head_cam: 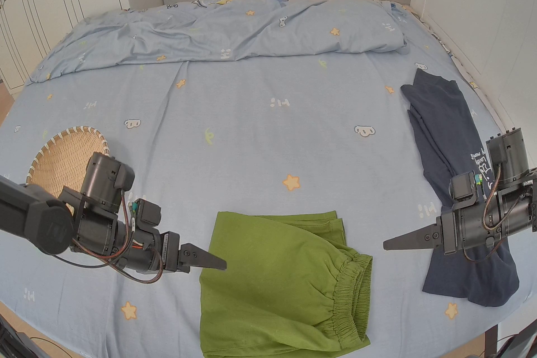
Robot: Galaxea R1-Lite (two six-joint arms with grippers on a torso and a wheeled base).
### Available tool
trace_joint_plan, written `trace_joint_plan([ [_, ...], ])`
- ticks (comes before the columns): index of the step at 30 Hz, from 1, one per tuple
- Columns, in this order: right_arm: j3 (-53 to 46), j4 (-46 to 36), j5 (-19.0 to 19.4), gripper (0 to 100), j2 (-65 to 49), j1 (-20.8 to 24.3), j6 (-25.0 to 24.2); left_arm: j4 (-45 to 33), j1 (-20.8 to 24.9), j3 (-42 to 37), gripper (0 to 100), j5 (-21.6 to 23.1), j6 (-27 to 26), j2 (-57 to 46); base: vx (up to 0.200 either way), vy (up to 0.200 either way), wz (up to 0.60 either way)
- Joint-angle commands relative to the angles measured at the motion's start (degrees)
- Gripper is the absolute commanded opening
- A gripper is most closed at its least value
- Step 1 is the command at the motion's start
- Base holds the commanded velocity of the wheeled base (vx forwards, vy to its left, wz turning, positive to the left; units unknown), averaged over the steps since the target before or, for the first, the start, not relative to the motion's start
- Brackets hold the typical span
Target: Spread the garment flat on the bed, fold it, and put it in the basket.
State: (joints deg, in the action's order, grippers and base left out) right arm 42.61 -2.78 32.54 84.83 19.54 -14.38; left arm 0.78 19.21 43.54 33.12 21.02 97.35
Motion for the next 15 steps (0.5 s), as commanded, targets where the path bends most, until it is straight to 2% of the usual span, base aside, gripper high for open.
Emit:
trace_joint_plan([
  [1, -0.4, 0.0, 0.1, 100, -3.1, 1.2, -0.8, 9.7, -6.9, -9.7, 100, 3.3, -5.8, 8.4, 0.0, 0.0, 0.0],
  [6, -0.3, 0.0, 0.0, 100, -3.2, 1.1, -0.9, 12.7, -5.2, -10.4, 100, 3.5, -5.6, 11.1, 0.0, 0.0, 0.0],
  [9, -0.2, 0.1, 0.0, 100, -3.3, 0.6, -0.9, 14.3, -2.4, -10.4, 100, 3.9, -4.5, 12.4, 0.0, 0.0, 0.0],
  [13, -0.2, 0.1, 0.0, 100, -3.7, 0.6, -0.9, 17.5, 0.3, -10.4, 100, 3.9, -1.1, 12.9, 0.0, 0.0, 0.0],
  [15, -0.2, 0.1, 0.0, 100, -3.7, 0.6, -0.9, 20.8, 3.0, -10.7, 100, 3.9, 2.8, 12.9, 0.0, 0.0, 0.0],
])
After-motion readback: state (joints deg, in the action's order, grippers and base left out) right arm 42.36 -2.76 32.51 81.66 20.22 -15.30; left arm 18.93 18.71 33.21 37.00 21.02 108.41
